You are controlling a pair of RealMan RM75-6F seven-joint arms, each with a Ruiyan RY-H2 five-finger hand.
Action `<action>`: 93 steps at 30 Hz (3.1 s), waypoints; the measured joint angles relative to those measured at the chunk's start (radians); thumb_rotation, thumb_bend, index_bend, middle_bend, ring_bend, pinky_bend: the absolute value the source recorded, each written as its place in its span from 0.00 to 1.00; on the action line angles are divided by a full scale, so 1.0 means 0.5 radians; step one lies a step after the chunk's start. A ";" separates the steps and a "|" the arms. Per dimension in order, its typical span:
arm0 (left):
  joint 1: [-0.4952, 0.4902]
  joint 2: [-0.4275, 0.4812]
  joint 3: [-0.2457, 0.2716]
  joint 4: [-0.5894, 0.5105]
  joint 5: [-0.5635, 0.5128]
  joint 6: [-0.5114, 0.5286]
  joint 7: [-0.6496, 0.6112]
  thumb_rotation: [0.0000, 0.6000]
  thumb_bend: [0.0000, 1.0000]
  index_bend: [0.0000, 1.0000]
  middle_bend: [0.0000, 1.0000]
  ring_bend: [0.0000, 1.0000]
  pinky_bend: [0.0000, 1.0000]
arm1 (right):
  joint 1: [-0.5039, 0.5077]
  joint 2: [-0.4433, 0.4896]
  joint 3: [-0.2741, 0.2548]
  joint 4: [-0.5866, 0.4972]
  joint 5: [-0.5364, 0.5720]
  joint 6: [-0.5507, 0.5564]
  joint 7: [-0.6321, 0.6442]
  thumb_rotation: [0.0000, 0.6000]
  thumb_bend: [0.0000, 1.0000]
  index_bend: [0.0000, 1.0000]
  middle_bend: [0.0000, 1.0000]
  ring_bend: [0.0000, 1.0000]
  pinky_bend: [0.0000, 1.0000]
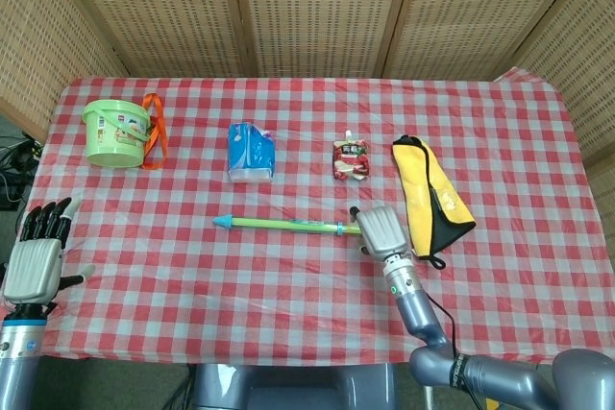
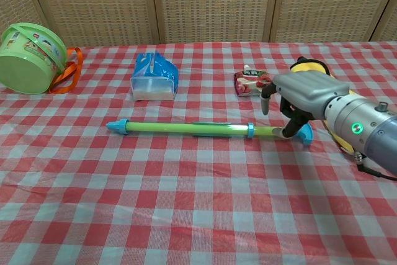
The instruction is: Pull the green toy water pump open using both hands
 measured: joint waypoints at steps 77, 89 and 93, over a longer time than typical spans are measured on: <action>-0.584 -0.378 -0.316 -0.250 -0.505 -0.429 0.480 1.00 0.18 0.32 0.00 0.00 0.00 | 0.269 -0.009 0.165 -0.486 0.543 0.612 -0.569 1.00 0.58 0.81 1.00 1.00 0.96; -0.747 -0.557 -0.366 -0.151 -0.662 -0.468 0.582 1.00 0.23 0.38 0.00 0.00 0.00 | 0.271 0.022 0.139 -0.584 0.518 0.698 -0.580 1.00 0.58 0.81 1.00 1.00 0.96; -0.782 -0.606 -0.377 -0.116 -0.701 -0.455 0.596 1.00 0.23 0.39 0.00 0.00 0.00 | 0.263 0.044 0.131 -0.615 0.512 0.721 -0.578 1.00 0.59 0.81 1.00 1.00 0.96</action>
